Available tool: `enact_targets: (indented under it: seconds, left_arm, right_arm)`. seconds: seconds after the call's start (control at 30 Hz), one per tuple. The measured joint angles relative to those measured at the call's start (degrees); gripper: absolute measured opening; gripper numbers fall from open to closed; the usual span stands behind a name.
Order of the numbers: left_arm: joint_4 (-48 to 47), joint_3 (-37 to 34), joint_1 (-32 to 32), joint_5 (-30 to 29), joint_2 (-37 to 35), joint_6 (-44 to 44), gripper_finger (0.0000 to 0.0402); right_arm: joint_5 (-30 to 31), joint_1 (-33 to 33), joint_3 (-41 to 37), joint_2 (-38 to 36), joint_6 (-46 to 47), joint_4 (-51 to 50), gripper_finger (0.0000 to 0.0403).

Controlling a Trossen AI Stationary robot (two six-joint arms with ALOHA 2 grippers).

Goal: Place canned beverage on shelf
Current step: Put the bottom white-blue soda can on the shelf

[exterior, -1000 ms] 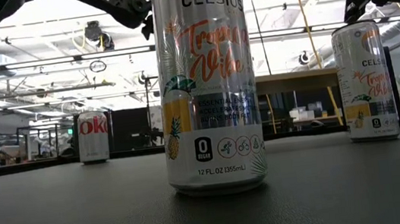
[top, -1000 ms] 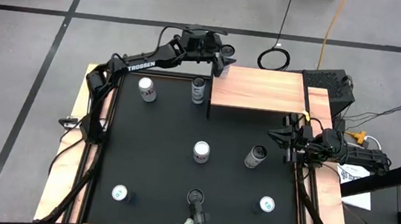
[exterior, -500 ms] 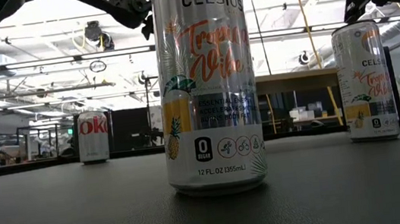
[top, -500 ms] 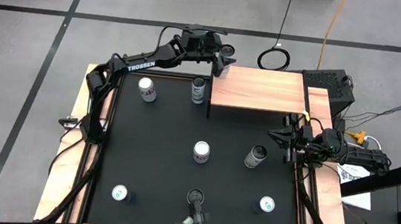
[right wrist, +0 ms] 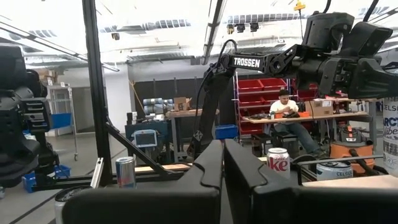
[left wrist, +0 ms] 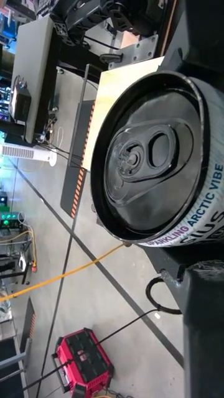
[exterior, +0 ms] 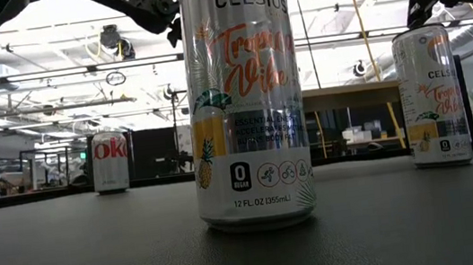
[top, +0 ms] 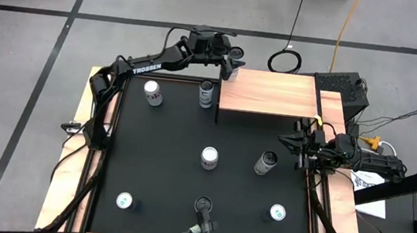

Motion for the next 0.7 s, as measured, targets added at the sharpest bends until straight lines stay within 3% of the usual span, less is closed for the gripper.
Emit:
enact_targets:
  seconds: [0.7]
  left_arm:
    - [-0.27, 0.00, -0.13, -2.31, 0.02, 0.10, 0.0263]
  right_arm:
    - [-0.02, 0.00, 0.00, 0.00, 0.02, 0.03, 0.0000]
